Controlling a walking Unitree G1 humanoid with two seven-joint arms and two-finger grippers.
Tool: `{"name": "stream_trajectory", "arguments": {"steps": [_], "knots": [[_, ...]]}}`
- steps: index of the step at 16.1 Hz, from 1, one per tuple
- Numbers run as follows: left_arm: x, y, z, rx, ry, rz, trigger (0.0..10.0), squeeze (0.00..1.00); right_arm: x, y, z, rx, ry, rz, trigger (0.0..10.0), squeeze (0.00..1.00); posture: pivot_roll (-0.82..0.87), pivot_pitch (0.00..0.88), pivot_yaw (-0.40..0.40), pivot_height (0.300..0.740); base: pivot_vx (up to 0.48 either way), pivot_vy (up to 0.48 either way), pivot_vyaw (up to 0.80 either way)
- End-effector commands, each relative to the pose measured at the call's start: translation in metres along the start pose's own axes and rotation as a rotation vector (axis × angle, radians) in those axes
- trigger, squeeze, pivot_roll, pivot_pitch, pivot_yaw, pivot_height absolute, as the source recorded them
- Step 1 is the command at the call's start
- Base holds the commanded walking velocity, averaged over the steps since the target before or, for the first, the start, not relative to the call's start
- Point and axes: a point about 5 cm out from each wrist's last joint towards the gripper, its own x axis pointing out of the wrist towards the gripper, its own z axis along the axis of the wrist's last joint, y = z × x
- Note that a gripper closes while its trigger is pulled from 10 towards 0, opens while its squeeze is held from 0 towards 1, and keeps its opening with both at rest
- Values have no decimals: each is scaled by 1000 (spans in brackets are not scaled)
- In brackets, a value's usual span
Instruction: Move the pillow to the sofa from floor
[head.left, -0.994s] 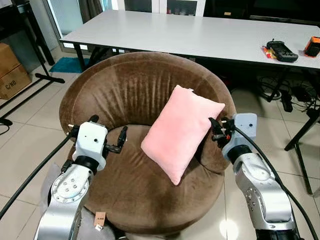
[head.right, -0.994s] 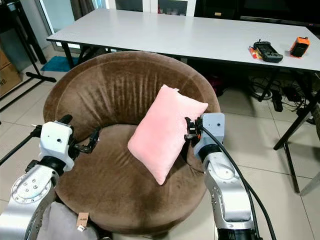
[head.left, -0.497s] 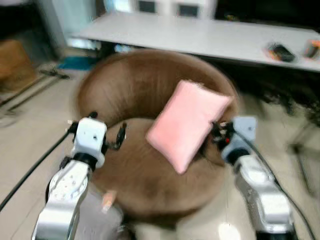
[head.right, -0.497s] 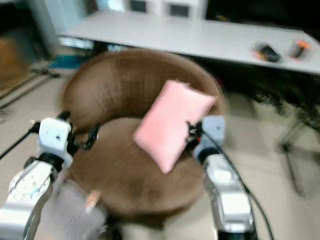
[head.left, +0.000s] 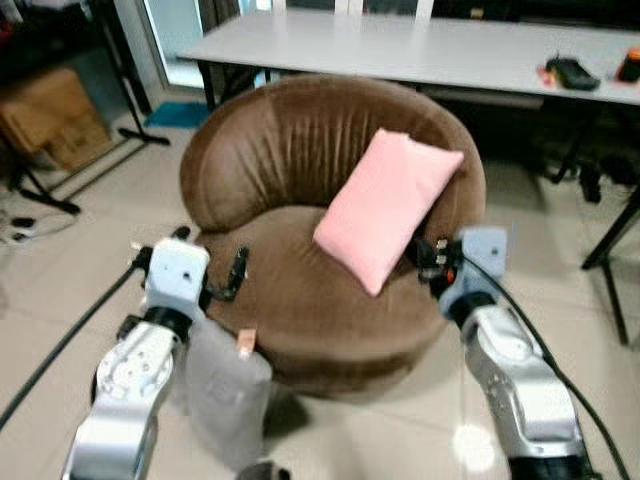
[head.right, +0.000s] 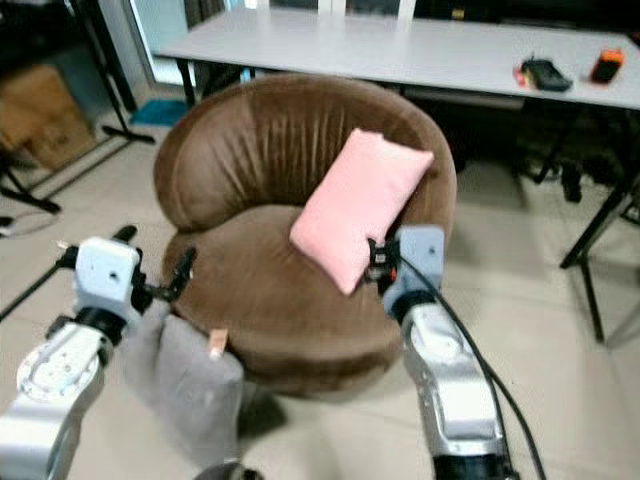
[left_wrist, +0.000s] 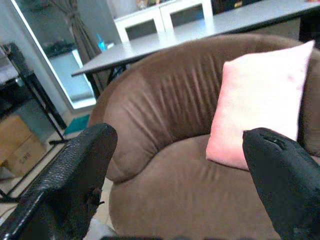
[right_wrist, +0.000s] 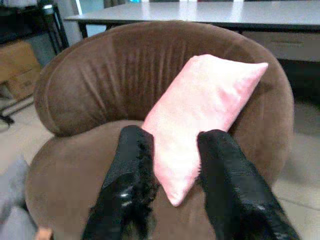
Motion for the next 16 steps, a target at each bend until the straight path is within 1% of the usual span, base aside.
{"name": "stream_trajectory", "arguments": {"steps": [1, 2, 3, 4, 5, 8, 9, 11, 16], "knots": [[0, 6, 1, 18, -3, 27, 10000, 0, 1, 7, 7, -15, -47, 32, 10000, 1000, -54, 0, 22, 740, 0, 0, 800], [-1, 6, 1, 18, -2, 27, 10000, 0, 1, 5, 8, -51, -70, 12, 10000, 1000, -52, 0, 22, 740, 0, 0, 800], [-1, 6, 1, 19, -2, 27, 10000, 0, 1, 3, 7, -59, -71, -2, 10000, 1000, -52, 0, 23, 740, 0, 0, 800], [-1, 6, 1, 19, -1, 27, 10000, 0, 1, 3, 7, -23, -75, 8, 10000, 1000, -53, 0, 24, 740, 0, 0, 800], [-1, 5, 0, 24, 1, 26, 10000, 0, 0, 1, 4, 7, -77, 0, 10000, 1000, -55, 0, 25, 740, 0, 0, 788], [-1, 5, 0, 17, -1, 30, 10000, 0, 0, -1, 4, 1, -81, -24, 10000, 1000, -58, 0, 26, 740, 0, 0, 796], [0, 5, 0, 9, 0, 37, 10000, 0, 0, -3, 2, -13, -69, -71, 10000, 1000, -60, 0, 25, 740, 0, 0, 0], [0, 5, 1, -2, -1, 43, 10000, 0, 0, -5, -1, 10, -45, -83, 10000, 1000, -60, 0, 25, 740, 0, 0, 0], [-1, 5, 0, -4, 6, 42, 10000, 0, 0, -4, 0, 33, -50, -73, 10000, 1000, -64, 0, 24, 740, 0, 389, 0]]}}
